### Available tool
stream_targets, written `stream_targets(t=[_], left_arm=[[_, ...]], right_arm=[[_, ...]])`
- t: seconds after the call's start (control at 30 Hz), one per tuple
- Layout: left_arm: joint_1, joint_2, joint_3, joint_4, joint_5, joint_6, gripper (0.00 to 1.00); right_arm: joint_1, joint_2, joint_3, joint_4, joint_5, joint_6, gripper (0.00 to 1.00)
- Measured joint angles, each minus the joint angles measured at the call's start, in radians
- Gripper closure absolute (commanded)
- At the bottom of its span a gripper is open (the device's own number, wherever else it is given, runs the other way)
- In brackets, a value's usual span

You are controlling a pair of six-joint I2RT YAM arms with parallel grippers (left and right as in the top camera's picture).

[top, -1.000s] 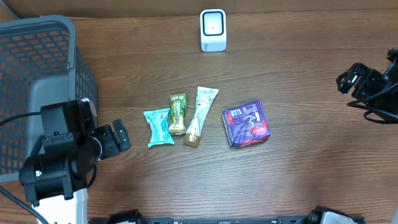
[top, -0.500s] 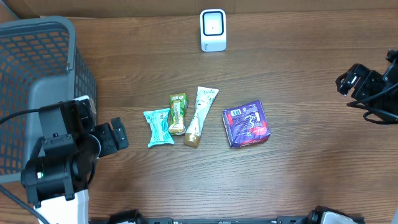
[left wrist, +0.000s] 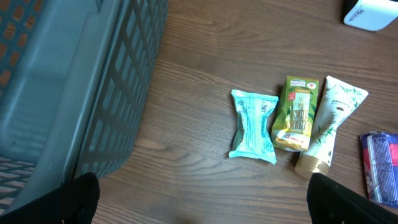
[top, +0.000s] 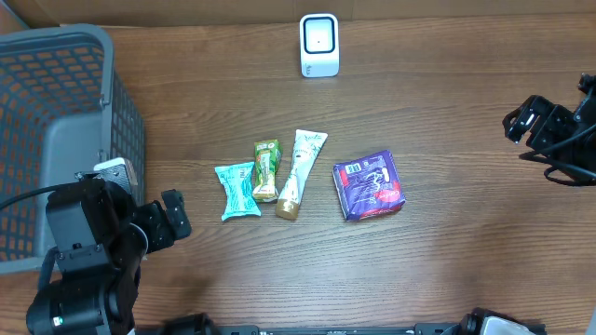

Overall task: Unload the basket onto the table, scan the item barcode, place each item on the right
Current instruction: 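Withdraw the left gripper to the lower left near the basket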

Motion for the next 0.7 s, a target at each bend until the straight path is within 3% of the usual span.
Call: stream_targets(t=[0.2,0.47,0.7], left_arm=[[0.0,-0.077,-0.007,-0.016,0.031,-0.01,0.06],[0.0,-0.332,-0.097,-0.016,0.06,-0.029,0.03],[0.0,-0.36,-0.202,0.003,0.095,-0.031,0.0]], right_arm=[[0.0,0.0,0.0,0.0,0.0,0.0,0.0],[0.018,0.0,-0.001,0.013,-0.011,0.0,0.0],[0.069,0.0,-0.001,0.004,-0.016,-0.006,0.0]])
